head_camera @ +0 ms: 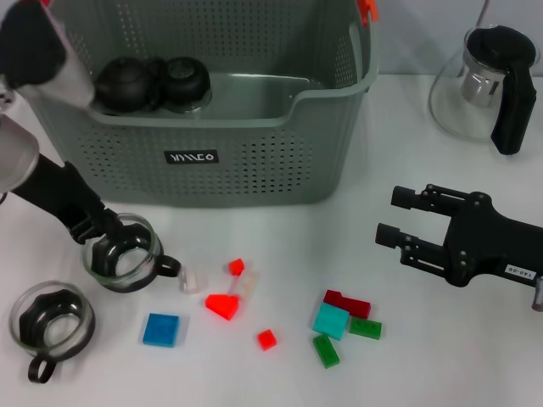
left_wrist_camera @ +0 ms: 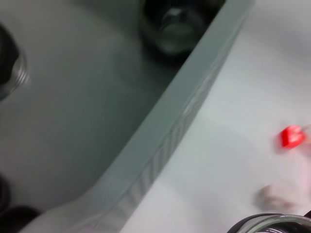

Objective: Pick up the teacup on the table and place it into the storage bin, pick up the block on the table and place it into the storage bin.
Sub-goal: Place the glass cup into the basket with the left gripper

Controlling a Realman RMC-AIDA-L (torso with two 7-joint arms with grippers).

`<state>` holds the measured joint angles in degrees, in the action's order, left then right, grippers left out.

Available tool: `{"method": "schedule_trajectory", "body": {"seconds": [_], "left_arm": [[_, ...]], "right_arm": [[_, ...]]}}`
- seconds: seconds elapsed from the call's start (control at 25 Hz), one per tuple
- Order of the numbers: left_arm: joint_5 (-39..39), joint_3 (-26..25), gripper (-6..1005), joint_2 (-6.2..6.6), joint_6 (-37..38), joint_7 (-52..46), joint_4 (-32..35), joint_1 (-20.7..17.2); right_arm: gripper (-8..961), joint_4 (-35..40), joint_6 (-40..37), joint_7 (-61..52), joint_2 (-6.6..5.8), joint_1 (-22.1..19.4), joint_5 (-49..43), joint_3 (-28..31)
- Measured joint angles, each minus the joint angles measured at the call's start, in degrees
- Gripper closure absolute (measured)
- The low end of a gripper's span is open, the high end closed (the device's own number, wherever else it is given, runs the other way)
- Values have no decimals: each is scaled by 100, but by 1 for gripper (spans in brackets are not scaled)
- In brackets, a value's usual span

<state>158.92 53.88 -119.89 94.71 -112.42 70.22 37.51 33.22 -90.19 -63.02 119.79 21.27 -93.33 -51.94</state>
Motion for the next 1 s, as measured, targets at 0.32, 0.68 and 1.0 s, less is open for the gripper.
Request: {"method": "schedule_trajectory", "body": {"seconds": [0.32, 0.68, 1.0], "left_arm": [[-1017, -927, 955, 274, 1108, 682, -325, 151], [-1923, -1547, 954, 488, 1810, 1188, -814, 157], [-1937, -1509, 954, 470, 1814, 1206, -867, 170]], "right_arm": [[327, 0, -66, 0, -1, 4, 9, 7], [327, -44, -104, 0, -9, -27, -20, 9], [327, -53, -105, 0, -17, -70, -26, 9]]}}
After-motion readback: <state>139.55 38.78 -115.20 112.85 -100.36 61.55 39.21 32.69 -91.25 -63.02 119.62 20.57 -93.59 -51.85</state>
